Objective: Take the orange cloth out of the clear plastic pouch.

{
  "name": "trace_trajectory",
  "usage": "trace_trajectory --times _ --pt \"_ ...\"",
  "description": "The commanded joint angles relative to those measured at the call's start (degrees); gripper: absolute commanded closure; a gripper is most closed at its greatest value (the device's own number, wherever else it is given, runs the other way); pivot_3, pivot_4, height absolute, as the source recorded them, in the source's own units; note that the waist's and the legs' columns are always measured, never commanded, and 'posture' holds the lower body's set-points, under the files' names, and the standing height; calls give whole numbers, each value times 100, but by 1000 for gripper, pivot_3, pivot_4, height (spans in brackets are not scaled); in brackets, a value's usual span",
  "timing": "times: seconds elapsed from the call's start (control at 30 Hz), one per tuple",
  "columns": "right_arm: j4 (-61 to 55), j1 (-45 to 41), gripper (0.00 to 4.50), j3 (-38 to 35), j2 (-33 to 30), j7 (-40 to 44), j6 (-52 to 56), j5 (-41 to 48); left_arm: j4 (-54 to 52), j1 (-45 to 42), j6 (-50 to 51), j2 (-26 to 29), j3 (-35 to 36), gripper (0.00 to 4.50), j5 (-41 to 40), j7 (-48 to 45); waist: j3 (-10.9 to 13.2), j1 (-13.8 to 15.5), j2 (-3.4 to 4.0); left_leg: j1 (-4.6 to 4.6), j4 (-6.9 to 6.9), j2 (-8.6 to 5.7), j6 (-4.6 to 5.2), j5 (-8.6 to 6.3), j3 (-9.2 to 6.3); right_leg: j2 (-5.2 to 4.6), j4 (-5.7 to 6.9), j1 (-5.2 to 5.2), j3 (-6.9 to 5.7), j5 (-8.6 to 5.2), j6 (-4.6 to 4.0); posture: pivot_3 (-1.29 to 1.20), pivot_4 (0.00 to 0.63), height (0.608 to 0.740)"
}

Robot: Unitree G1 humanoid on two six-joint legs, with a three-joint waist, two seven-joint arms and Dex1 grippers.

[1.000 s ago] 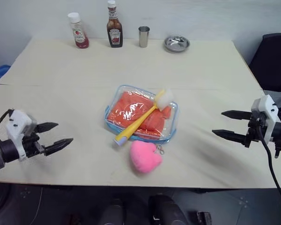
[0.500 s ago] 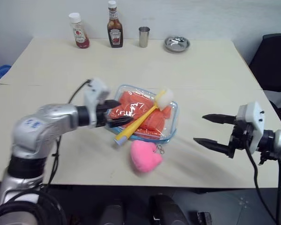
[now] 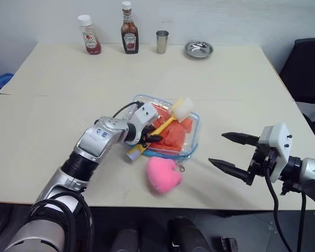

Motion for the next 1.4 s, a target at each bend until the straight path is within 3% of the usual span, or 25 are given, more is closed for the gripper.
trace_trajectory --times 0.03,0.07,0.17,0.33,0.47,0.6,0.8,0.93,1.17,1.33,1.4 --pt "-86 -12 0 -236 -18 -16 -90 91 -51 -18 62 -14 119 3328 107 -88 0 12 0 0 0 0 0 0 0 0 0 0 1 0 0 0 150 740" --pt "-67 -28 0 -219 -28 3 -105 86 -101 3 116 -22 162 3563 92 -96 0 17 0 0 0 0 0 0 1 0 0 0 1 0 0 0 150 740" --pt "6 -140 0 -139 -72 88 -117 119 -329 36 416 -73 459 3567 -84 -80 0 21 0 0 0 0 0 0 2 0 1 -1 3 0 0 0 150 740" --pt "127 -564 0 157 -258 470 -47 271 -470 -176 1278 19 2002 3567 -578 326 1 -1 -2 -1 2 0 1 0 4 1 4 -5 4 0 0 0 150 740" --pt "195 -1103 0 535 -283 661 67 492 -265 53 1336 918 2967 3567 -407 609 3 -111 -5 2 -3 5 0 0 1 7 8 -11 6 0 0 0 150 740" --pt "329 -1718 0 1117 -84 771 98 528 115 1124 582 2137 3423 3567 68 542 2 -136 -4 14 -15 3 -4 -2 -11 9 7 -15 16 0 0 0 150 740" --pt "745 -2179 0 1656 102 1124 -28 363 914 1944 -401 2423 3977 3567 309 764 -1 92 -23 -16 4 -6 4 -8 -45 -15 -13 -12 -18 0 -1 0 150 740" --pt "998 -2383 0 1838 165 1305 -115 207 982 2336 -739 2413 4171 2350 414 963 -3 161 -25 -29 5 -15 20 -17 -60 -27 -35 -7 -34 0 0 0 150 740" --pt "1151 -2386 0 1784 91 1520 -143 103 154 2942 -345 2739 4958 116 58 692 -3 65 -26 -35 -3 -12 22 -21 -61 -24 -42 -11 -38 0 0 0 150 740" --pt "1088 -2184 0 1585 20 1507 -111 106 -1124 3552 -661 3376 5499 51 -867 -1091 -2 21 -23 -33 -9 -10 23 -23 -61 -24 -41 -12 -37 0 0 0 150 740" --pt "1018 -2063 0 1515 2 1471 -97 112 -1642 3541 -879 3667 5325 51 -1207 -1824 -2 35 -23 -31 -9 -10 23 -23 -62 -24 -43 -8 -37 0 -1 0 150 740"
